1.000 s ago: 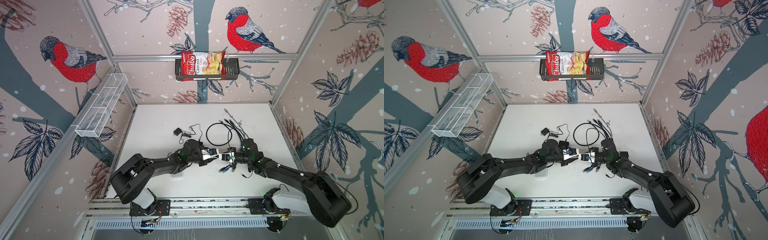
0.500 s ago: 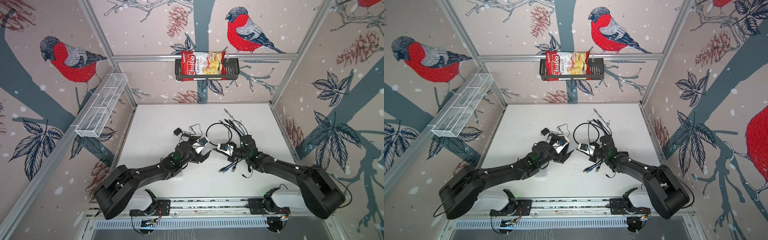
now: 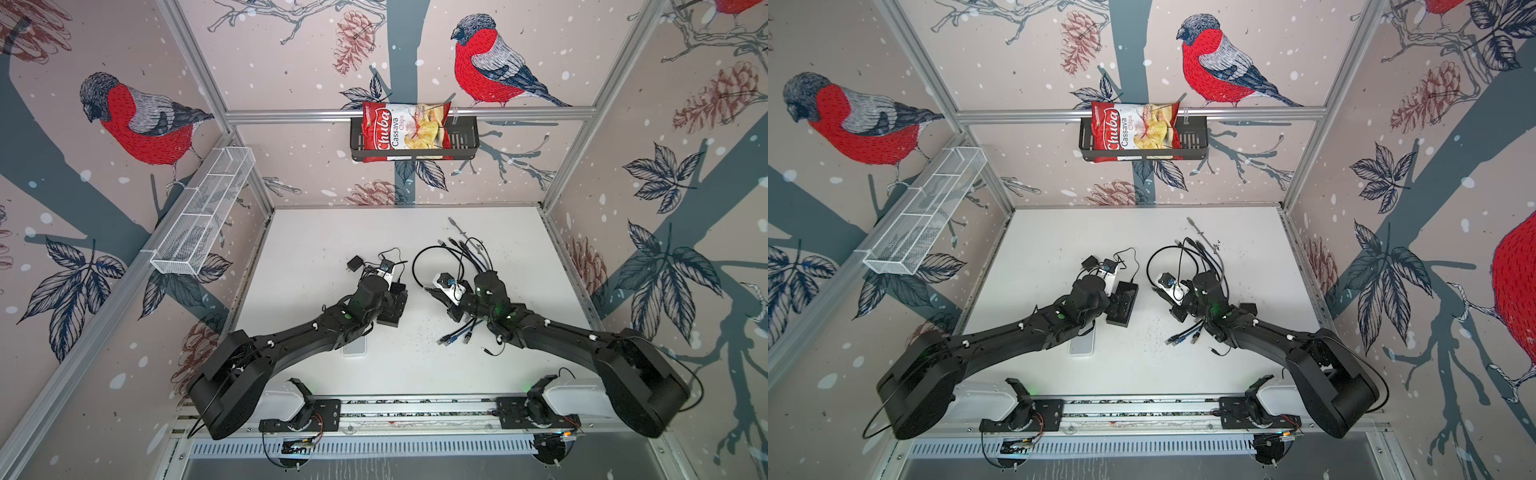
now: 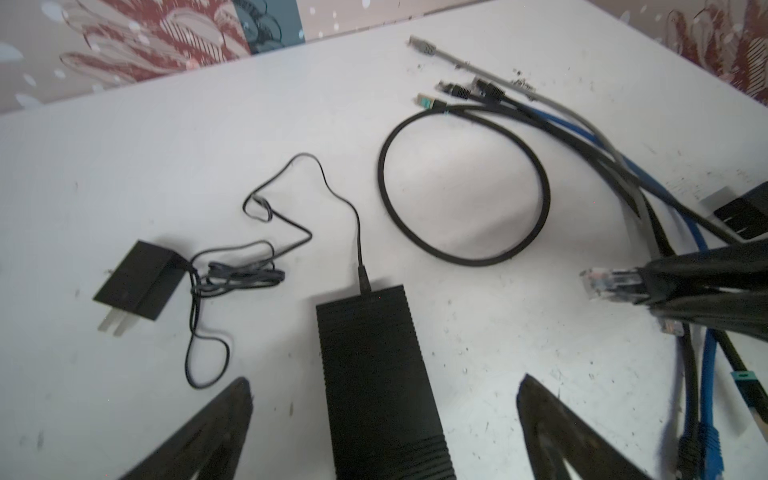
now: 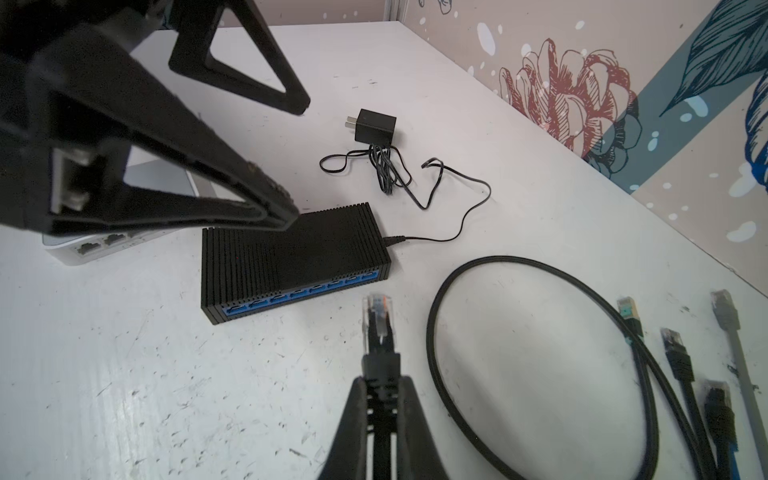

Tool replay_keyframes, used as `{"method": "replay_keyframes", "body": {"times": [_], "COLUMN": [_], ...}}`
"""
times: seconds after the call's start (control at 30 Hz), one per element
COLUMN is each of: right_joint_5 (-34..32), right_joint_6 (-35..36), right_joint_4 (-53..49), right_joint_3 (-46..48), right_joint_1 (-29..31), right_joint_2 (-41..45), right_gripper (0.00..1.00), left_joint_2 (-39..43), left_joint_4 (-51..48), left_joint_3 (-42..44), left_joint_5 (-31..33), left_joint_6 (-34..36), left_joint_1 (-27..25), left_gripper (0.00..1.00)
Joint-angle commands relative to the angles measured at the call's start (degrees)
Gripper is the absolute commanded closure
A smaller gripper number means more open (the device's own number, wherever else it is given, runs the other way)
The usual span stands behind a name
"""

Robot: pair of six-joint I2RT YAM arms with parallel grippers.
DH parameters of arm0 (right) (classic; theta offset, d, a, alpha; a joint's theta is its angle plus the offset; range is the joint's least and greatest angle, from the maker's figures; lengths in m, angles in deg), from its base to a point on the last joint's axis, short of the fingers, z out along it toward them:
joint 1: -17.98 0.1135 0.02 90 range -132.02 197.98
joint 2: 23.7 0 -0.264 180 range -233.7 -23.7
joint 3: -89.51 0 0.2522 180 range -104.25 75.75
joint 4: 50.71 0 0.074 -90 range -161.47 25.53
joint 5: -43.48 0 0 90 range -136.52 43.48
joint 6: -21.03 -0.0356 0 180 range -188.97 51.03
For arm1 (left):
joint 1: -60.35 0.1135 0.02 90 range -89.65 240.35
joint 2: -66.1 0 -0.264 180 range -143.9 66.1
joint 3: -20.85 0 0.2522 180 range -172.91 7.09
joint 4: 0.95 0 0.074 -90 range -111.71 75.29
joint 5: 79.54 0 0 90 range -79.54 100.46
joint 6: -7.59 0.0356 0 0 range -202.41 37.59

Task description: Insert the plug into the switch port

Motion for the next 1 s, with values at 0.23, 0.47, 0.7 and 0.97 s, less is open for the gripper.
{"method": "replay_keyframes", "body": {"times": [0.23, 0.47, 0.7, 0.97], "right_joint_5": [-5.31, -6.61, -6.49, -5.50], "right_joint_6": [-5.73, -6.02, -6.14, -6.66], "right_joint_4": [5.07, 4.54, 6.16, 6.95], "right_joint_3": [0.55, 0.11, 0.46, 0.02], "right_joint_1": [1.93, 2.59, 2.77, 2.84], "right_joint_2": [-2.24, -3.76, -5.45, -7.65], "right_gripper": [1.00, 1.00, 1.00, 1.00], "left_joint_2": [-10.01, -13.35, -17.13, -20.86], "left_joint_4": [-15.66, -22.06, -23.43, -24.22], "left_joint_3": [-8.75, -12.64, -13.48, -14.84], "left_joint_5": [-1.70, -3.02, -3.06, -2.61], "left_joint_6": [-3.91, -4.45, -4.82, -4.43], "left_joint_1": [0.04, 0.04, 0.04, 0.03], "left_gripper": [0.02, 0.02, 0.03, 0.10]}}
